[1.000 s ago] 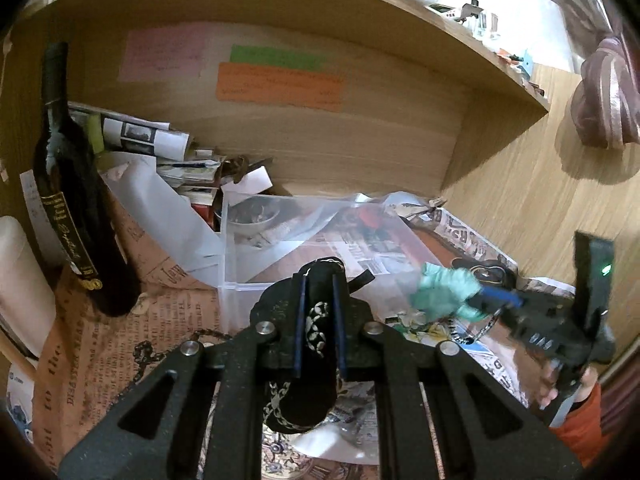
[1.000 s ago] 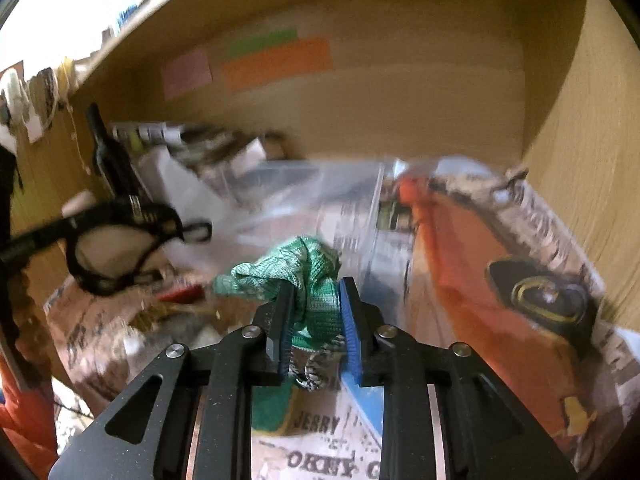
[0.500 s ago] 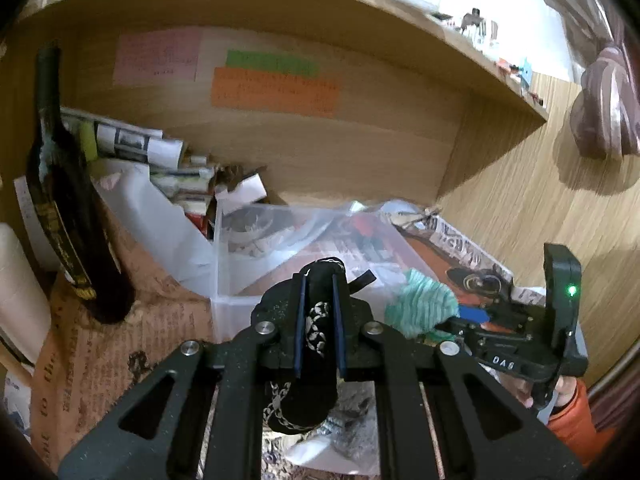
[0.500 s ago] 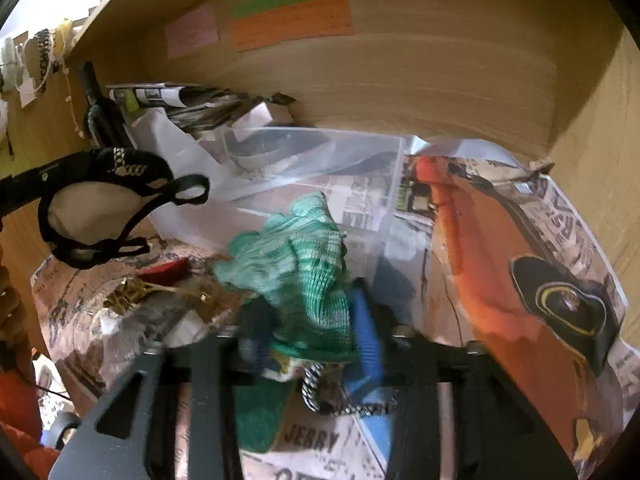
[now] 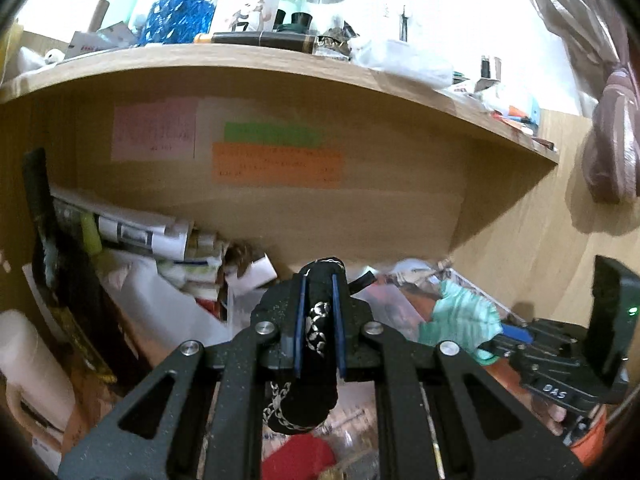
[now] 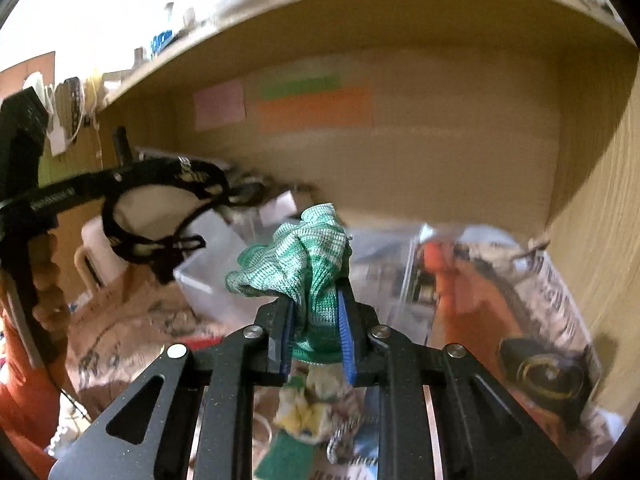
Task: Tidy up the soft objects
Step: 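Carry the black pouch with left while right carries green cloth over the clear box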
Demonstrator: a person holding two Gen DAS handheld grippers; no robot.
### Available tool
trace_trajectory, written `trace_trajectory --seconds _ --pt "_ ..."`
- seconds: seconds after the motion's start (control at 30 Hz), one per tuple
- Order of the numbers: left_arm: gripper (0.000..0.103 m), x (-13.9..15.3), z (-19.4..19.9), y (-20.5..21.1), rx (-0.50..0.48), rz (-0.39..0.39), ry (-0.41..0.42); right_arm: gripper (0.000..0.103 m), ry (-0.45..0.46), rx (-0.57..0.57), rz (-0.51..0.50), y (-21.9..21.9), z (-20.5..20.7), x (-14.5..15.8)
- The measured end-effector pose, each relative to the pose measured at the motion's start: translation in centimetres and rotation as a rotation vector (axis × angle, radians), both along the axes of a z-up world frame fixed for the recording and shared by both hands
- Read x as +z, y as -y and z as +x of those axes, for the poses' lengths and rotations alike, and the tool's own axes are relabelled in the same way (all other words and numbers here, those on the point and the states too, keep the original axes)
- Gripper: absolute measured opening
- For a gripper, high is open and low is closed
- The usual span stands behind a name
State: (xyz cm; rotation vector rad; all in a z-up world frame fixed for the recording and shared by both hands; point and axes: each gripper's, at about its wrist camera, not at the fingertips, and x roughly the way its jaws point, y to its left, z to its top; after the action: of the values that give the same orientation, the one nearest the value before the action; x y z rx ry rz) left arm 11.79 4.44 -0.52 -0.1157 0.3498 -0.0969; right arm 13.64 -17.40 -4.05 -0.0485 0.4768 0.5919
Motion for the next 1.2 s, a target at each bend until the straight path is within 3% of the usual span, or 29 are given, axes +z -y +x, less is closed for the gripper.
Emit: trace_trajectory --seconds 0.27,0.67,0.87,1.1,1.2 --pt "0.012 -1.0 4.7 0.5 0.043 0.025 -0.042 0.018 0.011 -0.028 0.004 -1.0 3.0 1.0" --pt "0.012 -6.7 10.8 0.7 0.057 0.043 -0.245 0.018 -0.145 -0.028 -0.078 -3.4 8.3 -2.6" --pt "0.012 -8.9 12.1 1.2 0.037 0.057 -0.333 0.018 -0.213 -0.041 -0.143 -4.2 9.9 -4.8" --pt "0.012 -9.4 11.7 2.4 0.013 0.102 -0.35 0.021 -0.24 -0.045 -0.194 -4.6 10.3 -6.0" --pt "0.017 -9.4 11.5 2.7 0.003 0.104 -0.357 0.029 -0.245 -0.027 -0.205 -4.8 10.2 -6.2"
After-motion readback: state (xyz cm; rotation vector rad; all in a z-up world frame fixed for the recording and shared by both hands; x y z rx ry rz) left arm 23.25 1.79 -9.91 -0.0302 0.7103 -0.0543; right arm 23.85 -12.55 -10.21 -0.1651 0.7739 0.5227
